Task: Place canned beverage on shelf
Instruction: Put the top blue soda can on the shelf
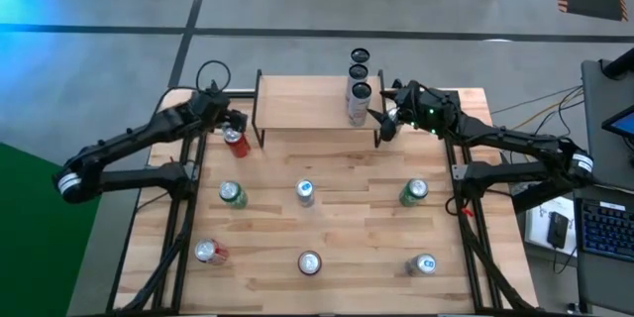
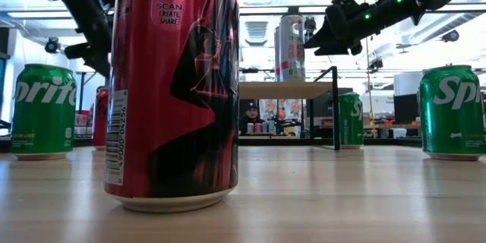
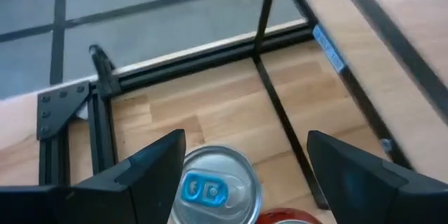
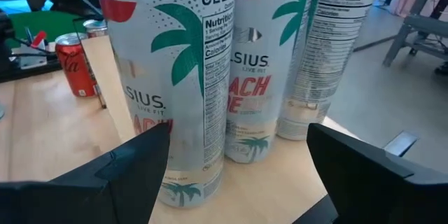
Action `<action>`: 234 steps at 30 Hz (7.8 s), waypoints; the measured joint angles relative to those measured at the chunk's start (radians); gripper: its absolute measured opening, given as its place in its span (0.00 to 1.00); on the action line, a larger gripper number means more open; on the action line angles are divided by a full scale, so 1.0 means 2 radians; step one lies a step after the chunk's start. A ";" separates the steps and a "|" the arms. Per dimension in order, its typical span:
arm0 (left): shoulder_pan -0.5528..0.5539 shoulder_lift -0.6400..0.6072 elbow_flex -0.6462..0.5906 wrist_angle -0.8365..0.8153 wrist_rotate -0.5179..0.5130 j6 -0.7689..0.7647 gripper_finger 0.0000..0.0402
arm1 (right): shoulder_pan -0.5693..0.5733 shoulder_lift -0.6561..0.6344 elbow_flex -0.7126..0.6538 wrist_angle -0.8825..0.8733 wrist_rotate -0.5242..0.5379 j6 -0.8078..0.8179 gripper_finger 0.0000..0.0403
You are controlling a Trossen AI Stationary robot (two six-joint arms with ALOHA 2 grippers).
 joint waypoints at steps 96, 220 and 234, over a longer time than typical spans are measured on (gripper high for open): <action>-0.215 0.003 0.199 -0.250 -0.030 -0.044 0.57 | -0.001 -0.001 0.001 -0.023 -0.001 0.033 0.81; -0.370 0.158 0.207 0.129 -0.002 0.090 0.57 | 0.408 0.256 0.047 0.261 0.286 0.032 0.81; -0.368 0.158 0.207 0.132 -0.002 0.090 0.57 | 0.406 0.255 0.047 0.261 0.287 0.027 0.81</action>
